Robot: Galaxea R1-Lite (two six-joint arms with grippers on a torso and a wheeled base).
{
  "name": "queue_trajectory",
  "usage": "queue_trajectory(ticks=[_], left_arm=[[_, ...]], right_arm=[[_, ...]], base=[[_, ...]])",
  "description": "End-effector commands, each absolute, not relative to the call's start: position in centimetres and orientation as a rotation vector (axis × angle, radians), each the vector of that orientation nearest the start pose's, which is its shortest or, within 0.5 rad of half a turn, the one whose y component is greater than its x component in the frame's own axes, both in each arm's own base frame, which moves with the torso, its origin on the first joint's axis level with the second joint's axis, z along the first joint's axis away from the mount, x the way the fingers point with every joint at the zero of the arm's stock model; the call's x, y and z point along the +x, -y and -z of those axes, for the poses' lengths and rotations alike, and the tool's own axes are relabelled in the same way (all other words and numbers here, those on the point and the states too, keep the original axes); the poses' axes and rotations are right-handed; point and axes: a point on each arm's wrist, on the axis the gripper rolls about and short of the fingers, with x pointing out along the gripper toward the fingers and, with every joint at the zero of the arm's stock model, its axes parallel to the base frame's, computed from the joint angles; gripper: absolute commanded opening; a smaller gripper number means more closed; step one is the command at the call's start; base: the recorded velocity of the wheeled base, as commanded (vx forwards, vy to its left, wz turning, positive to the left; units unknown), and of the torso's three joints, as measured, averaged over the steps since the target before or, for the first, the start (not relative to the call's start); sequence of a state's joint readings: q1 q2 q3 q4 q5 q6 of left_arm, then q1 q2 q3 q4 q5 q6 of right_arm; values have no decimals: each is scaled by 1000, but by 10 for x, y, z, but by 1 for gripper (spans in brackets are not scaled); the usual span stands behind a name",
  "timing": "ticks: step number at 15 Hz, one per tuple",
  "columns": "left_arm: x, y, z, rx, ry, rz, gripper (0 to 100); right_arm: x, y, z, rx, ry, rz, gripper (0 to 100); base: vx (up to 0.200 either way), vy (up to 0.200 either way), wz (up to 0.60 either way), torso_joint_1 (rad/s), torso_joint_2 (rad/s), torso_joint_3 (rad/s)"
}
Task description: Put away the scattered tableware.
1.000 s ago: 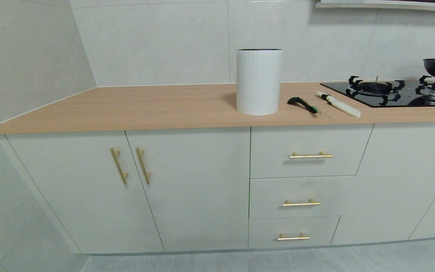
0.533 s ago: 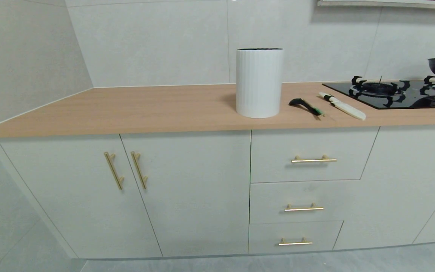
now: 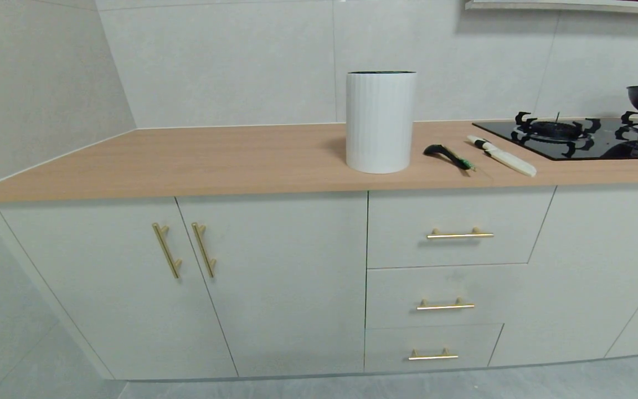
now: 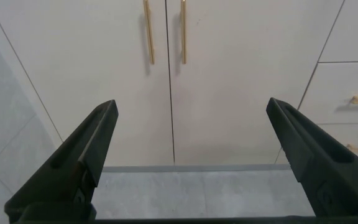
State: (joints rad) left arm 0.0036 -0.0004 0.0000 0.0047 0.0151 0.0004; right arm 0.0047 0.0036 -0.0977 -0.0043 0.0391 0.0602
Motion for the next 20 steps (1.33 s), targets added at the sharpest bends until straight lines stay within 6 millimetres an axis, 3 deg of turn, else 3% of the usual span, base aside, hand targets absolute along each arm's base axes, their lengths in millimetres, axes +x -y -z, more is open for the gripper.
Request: queue_trajectory(ticks=[1, 2, 3, 5, 8, 10, 15, 19, 20], left_arm=[[-23, 0, -75, 0, -5, -18, 100], [-23, 0, -75, 0, -5, -18, 100], [-23, 0, -75, 0, -5, -18, 100], [-23, 0, -75, 0, -5, -18, 100], [-23, 0, -75, 0, -5, -18, 100], [-23, 0, -75, 0, -5, -18, 100], [-23, 0, -75, 0, -5, -18, 100], [-23, 0, -75, 0, -5, -18, 100], [-23, 0, -75, 0, -5, -18, 100]], right_arm=[[-25, -2, -109, 31, -62, -117, 100], [-25, -2, -109, 31, -62, -117, 100], [-6, -4, -119, 34, -234, -239, 100], [16, -5, -132, 34, -364, -256, 100], [69, -12, -152, 28, -575, -298, 100], [117, -21, -152, 25, -669, -317, 100], [225, -43, -95, 0, -773, -310, 100], [285, -53, -47, -13, -794, -280, 100], [292, -54, -40, -19, -789, -266, 100]], base=[[0, 0, 0, 0, 0, 0], [0, 0, 0, 0, 0, 0], [0, 0, 0, 0, 0, 0], [0, 0, 0, 0, 0, 0], [0, 0, 0, 0, 0, 0], [0, 0, 0, 0, 0, 0], [0, 0, 0, 0, 0, 0], [0, 0, 0, 0, 0, 0], [0, 0, 0, 0, 0, 0]])
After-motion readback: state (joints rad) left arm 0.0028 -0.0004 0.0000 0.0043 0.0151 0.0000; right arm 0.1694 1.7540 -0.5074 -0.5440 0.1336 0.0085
